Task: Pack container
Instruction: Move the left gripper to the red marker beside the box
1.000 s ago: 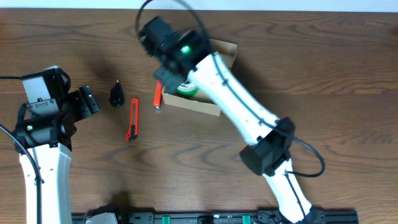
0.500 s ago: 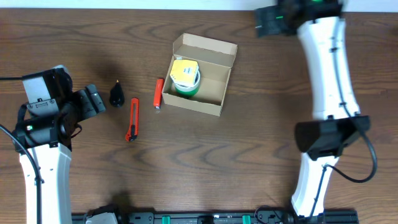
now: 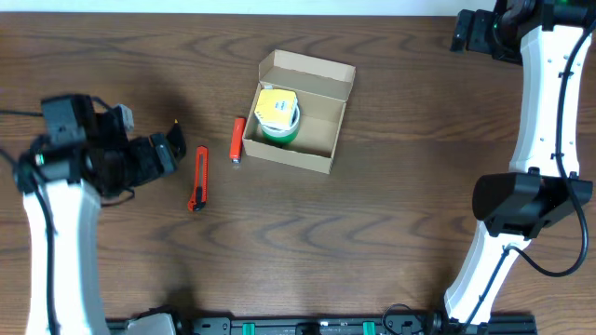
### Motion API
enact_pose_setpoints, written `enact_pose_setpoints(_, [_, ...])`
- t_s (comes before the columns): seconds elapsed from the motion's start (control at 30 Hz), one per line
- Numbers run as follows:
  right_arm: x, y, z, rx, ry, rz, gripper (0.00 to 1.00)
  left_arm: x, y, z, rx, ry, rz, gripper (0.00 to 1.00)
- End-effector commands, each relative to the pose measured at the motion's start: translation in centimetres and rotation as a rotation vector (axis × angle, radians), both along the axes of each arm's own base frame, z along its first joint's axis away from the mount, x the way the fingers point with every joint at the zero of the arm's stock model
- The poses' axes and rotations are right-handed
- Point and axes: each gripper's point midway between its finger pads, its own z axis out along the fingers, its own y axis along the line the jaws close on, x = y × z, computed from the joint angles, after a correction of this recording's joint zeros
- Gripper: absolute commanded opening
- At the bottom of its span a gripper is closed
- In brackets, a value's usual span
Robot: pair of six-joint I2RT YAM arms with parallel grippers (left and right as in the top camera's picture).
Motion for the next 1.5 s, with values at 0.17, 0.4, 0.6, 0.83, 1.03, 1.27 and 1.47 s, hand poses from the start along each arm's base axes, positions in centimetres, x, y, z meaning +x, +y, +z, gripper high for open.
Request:
enact_pose_setpoints(0.17, [-0.1, 0.3, 0.9, 0.018, -0.021, -0.014, 0.99, 4.1, 4.3, 0.4, 0.175, 0.181, -0.056, 0.8])
enact_pose_setpoints(0.4, [-0.1, 0.3, 0.9, 0.018, -0.021, -0.013, 0.99, 7.2, 4.0, -2.6, 0.18, 0.248, -0.137, 0.77])
enact_pose_setpoints(0.6, [-0.1, 0.3, 0.9, 0.018, -0.021, -0.013, 0.99, 9.1, 2.4, -6.1, 0.193, 0.278, -0.236, 0.79])
enact_pose_setpoints(0.83, [-0.1, 0.3, 0.9, 0.018, -0.021, -0.013, 0.99, 11.2, 2.2, -9.1, 0.221, 0.277, -0.242, 0.79])
enact_pose_setpoints(1.03, [-0.1, 0.3, 0.8, 0.018, -0.021, -0.013, 0.99, 12.2, 2.8, -11.0, 0.243, 0.286, -0.222, 0.79])
enact_pose_setpoints(1.27, [-0.1, 0.3, 0.9, 0.018, -0.021, -0.013, 0.99, 12.4, 0.8, -11.8, 0.257, 0.275, -0.375, 0.79])
enact_pose_setpoints(1.47, [-0.1, 0.3, 0.9, 0.018, -0.021, -0.013, 0.99, 12.4, -2.5, -11.8, 0.28, 0.262, -0.507, 0.78])
